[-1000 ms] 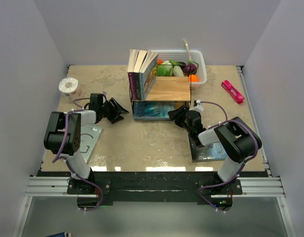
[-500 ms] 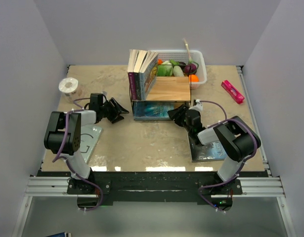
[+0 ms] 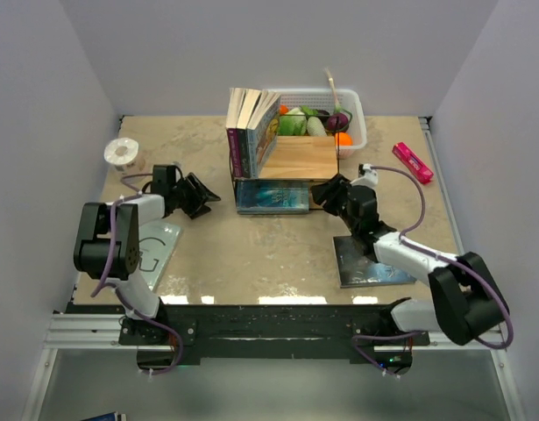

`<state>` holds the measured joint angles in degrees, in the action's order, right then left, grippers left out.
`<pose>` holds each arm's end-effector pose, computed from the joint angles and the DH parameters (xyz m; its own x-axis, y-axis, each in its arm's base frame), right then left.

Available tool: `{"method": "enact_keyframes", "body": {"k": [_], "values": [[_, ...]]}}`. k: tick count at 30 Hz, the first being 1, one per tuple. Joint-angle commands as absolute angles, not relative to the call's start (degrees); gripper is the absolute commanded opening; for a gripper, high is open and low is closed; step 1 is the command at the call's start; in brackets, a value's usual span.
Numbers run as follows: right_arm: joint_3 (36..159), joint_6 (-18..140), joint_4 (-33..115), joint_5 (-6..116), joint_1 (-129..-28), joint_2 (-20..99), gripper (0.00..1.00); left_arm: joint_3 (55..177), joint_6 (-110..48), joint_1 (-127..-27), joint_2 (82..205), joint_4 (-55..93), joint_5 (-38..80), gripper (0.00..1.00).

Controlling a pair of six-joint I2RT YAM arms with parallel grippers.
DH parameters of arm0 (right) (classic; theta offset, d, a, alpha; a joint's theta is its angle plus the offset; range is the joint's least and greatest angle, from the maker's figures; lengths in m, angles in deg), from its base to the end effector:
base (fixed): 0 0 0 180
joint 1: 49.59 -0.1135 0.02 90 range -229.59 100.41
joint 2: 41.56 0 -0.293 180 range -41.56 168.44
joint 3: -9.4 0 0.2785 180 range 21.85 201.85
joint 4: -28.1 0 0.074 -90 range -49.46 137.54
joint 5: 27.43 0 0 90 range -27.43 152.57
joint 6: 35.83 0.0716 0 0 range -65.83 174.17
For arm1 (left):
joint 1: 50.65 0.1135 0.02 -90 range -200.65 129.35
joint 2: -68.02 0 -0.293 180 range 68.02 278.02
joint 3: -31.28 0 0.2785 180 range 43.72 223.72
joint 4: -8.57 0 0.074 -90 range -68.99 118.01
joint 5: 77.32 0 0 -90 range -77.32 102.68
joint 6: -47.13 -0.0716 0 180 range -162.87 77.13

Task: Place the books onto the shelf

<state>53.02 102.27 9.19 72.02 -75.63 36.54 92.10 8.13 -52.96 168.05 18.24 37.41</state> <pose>0.3003 0.1336 0.2037 -0.3776 0.6327 -0.6761 -0.0148 0.7260 0.6876 0.3767 -0.0452 0.1212 -0.7158 -0.6776 -0.1689 -0.3889 0.5878 -0.7094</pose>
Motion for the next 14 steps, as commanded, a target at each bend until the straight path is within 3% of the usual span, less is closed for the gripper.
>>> {"method": "enact_keyframes", "body": {"k": [1,7,14], "values": [[57.35,90.14,28.27,70.14,-75.86,29.73,0.58,93.82,2.31,-52.23,162.68,23.89,33.52,0.58],[57.97,80.72,46.04,69.94,-80.33,15.68,0.57,92.33,-3.76,-52.32,155.48,32.51,24.56,0.59],[57.01,79.13,58.37,74.26,-88.08,0.55,0.57,85.83,-7.80,-52.50,141.61,33.49,22.62,0.58]]}}
